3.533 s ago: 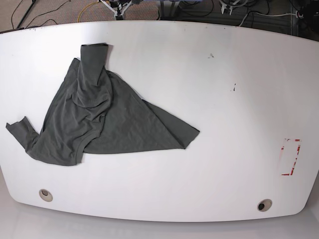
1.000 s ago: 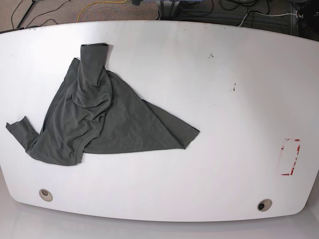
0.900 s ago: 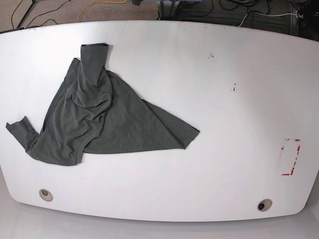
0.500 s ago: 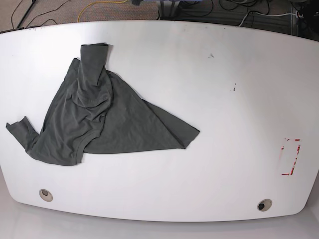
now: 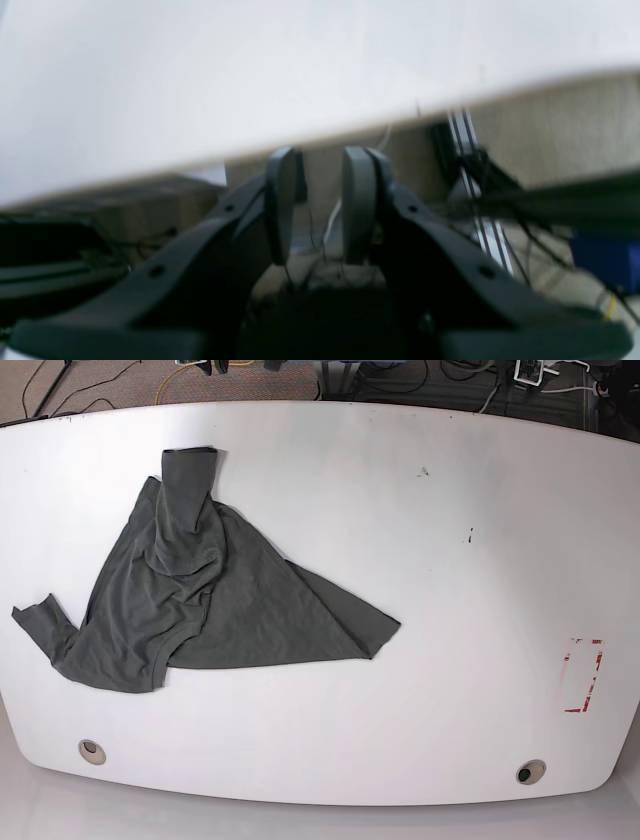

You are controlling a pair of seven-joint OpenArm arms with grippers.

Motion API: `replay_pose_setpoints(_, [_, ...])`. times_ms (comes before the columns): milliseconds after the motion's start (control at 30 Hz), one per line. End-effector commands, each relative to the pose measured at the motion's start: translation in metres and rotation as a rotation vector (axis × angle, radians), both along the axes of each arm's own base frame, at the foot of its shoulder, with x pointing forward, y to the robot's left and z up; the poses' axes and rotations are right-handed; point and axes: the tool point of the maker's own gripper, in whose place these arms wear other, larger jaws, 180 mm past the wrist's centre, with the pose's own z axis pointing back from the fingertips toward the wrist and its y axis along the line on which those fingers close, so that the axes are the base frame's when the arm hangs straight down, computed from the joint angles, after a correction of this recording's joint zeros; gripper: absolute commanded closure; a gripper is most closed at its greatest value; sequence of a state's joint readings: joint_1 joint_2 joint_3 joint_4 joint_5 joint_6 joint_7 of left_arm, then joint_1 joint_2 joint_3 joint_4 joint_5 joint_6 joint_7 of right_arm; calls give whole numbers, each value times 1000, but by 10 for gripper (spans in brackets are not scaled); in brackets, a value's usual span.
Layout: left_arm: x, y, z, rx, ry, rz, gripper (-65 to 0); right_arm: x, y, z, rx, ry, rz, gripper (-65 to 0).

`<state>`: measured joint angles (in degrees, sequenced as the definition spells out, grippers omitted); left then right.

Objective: Layout the t-shirt on the table in an organized manner, then fold the t-shirt properly
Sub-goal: 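Move the right gripper down onto the grey t-shirt's bunched fabric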

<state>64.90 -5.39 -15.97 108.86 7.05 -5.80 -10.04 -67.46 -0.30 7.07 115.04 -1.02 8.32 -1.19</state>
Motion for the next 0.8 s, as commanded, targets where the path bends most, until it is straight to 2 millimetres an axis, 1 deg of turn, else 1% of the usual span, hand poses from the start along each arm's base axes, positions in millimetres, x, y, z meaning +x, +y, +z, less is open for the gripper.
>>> replay_pose_setpoints(0, [12,-2,14,5,-59,-11,-144,15,-6,9,-12,-62,-4,-116])
replay_pose_setpoints(100, [24,-4,21,4,-99,-15,-144,27,-10,12,-23,-94,-8,-116])
replay_pose_setpoints(333, [58,-10,34,-18,-215,25,-147,69,-12,19,-30,-206,1,-116])
replay_pose_setpoints(500, [82,-13,42,-32,-292,45,-147,105,-12,30,-32,-306,1,-116])
replay_pose_setpoints(533, [90,-15,47,-37,-323,53,-147,119,-11,35,-30,-344,0,-120])
replay_pose_setpoints(567, [94,-16,48,-41,-335,56,-149,124,-11,37,-30,-360,0,-122])
replay_pose_setpoints(667, [106,-19,54,-57,-378,78,-175,147,-9,47,-25,-426,3,-124])
replay_pose_setpoints(767, [117,-21,60,-73,-420,102,-231,170,-9,54,-25,-464,3,-130])
